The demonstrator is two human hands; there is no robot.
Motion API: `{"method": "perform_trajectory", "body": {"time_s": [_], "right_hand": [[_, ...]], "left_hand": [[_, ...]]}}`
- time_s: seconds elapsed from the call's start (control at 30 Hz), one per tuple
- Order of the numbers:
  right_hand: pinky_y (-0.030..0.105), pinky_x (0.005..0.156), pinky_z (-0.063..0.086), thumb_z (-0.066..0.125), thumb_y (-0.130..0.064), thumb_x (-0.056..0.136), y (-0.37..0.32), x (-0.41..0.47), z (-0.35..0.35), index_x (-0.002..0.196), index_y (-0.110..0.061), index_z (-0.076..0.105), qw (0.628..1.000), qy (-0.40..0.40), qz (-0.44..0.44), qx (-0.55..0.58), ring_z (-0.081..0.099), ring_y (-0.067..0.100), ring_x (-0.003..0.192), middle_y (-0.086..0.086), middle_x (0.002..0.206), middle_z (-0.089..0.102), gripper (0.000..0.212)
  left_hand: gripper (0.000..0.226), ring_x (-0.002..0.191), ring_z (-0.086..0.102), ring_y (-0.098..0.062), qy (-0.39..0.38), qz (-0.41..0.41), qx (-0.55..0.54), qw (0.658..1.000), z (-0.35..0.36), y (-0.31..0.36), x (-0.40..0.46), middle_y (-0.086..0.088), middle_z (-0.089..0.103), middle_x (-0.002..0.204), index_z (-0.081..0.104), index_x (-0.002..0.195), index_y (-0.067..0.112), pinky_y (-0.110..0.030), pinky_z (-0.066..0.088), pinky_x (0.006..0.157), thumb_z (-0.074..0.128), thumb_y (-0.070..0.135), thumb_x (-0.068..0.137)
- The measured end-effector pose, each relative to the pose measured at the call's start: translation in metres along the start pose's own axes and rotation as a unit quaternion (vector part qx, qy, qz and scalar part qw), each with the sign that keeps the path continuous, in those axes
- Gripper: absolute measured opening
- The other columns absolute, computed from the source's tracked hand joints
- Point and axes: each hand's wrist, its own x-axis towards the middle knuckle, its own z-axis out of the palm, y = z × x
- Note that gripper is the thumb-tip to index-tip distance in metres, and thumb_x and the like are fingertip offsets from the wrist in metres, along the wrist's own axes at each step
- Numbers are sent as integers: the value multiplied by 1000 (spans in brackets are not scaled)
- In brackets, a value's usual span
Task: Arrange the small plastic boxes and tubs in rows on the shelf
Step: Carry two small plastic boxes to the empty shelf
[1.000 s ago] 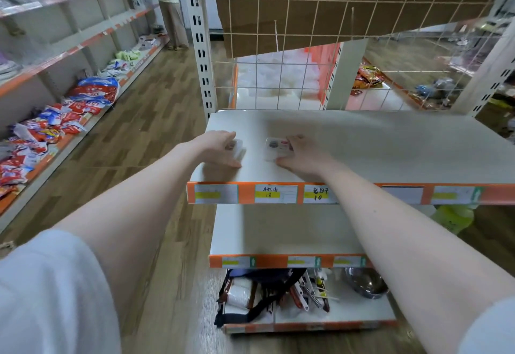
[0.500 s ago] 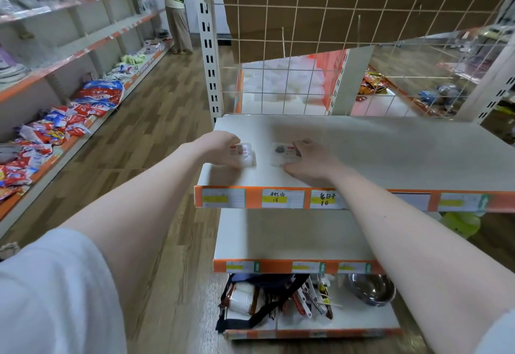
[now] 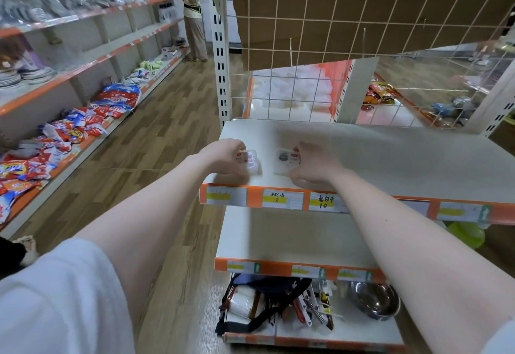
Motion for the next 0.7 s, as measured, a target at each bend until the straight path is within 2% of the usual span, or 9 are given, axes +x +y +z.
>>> {"method": "perform_trajectory", "body": {"time_s": [0.1, 0.17, 0.27, 0.33, 0.4, 0.5, 0.6, 0.63, 0.7], "right_hand": [[28, 67, 37, 66, -24, 73, -4, -4, -4, 120, -8, 46, 1000, 14, -21, 5, 50, 26, 98, 8, 116, 52, 54], [30, 73, 39, 65, -26, 76, -7, -5, -7, 124, -7, 45, 999, 20, -37, -1, 50, 27, 105, 10, 122, 51, 56], [32, 84, 41, 64, -29, 78, -11, -6, -9, 131, -8, 44, 998, 22, -55, -10, 47, 27, 117, 11, 133, 47, 61], [31, 83, 39, 64, -30, 78, -15, -7, -8, 134, -9, 42, 997, 21, -69, -16, 46, 27, 119, 10, 134, 45, 63], [29, 78, 37, 64, -30, 78, -22, -5, -6, 132, -9, 43, 996, 15, -87, -13, 47, 27, 117, 10, 132, 47, 61], [29, 73, 36, 65, -28, 78, -37, -1, -2, 126, -8, 47, 993, 11, -114, -14, 49, 28, 112, 11, 126, 50, 55], [32, 85, 44, 67, -30, 77, -56, 3, 4, 125, -5, 48, 991, 12, -131, -11, 50, 29, 115, 12, 126, 51, 57], [33, 84, 44, 67, -31, 77, -63, 4, 7, 120, -5, 51, 990, 11, -142, -15, 51, 30, 113, 12, 122, 53, 53], [31, 66, 39, 66, -31, 75, -77, 7, 12, 97, -7, 53, 986, 18, -167, -19, 55, 31, 98, 9, 97, 54, 34]], "left_hand": [[72, 115, 50, -20, 13, -13, -10, 1000, -4, 1, -11, 1, 51, 131, 42, 137, 18, -28, 39, 78, 70, 37, 74], [62, 107, 54, -21, 20, -25, -5, 999, -7, 4, -19, 1, 55, 124, 48, 129, 18, -31, 43, 75, 69, 34, 73], [41, 88, 58, -23, 33, -44, -10, 998, -13, 5, -33, -2, 62, 103, 57, 106, 15, -37, 48, 70, 68, 32, 70], [40, 88, 59, -23, 44, -63, -12, 997, -16, 4, -46, -1, 62, 101, 58, 105, 16, -38, 51, 72, 68, 32, 70], [41, 88, 59, -21, 56, -82, -7, 995, -19, 0, -58, 2, 61, 100, 58, 107, 20, -37, 53, 72, 67, 34, 69], [37, 84, 58, -17, 70, -113, -6, 991, -23, -12, -76, 6, 61, 96, 59, 104, 27, -30, 49, 64, 67, 37, 69], [42, 87, 59, -19, 70, -139, 6, 988, -24, -26, -88, 4, 62, 96, 59, 103, 23, -35, 52, 70, 71, 41, 67], [45, 88, 59, -19, 70, -145, 6, 987, -25, -32, -92, 4, 61, 98, 59, 104, 22, -36, 53, 72, 73, 43, 67], [49, 90, 57, -18, 75, -152, -3, 986, -27, -45, -97, 5, 60, 101, 57, 108, 24, -34, 51, 72, 75, 43, 67]]}}
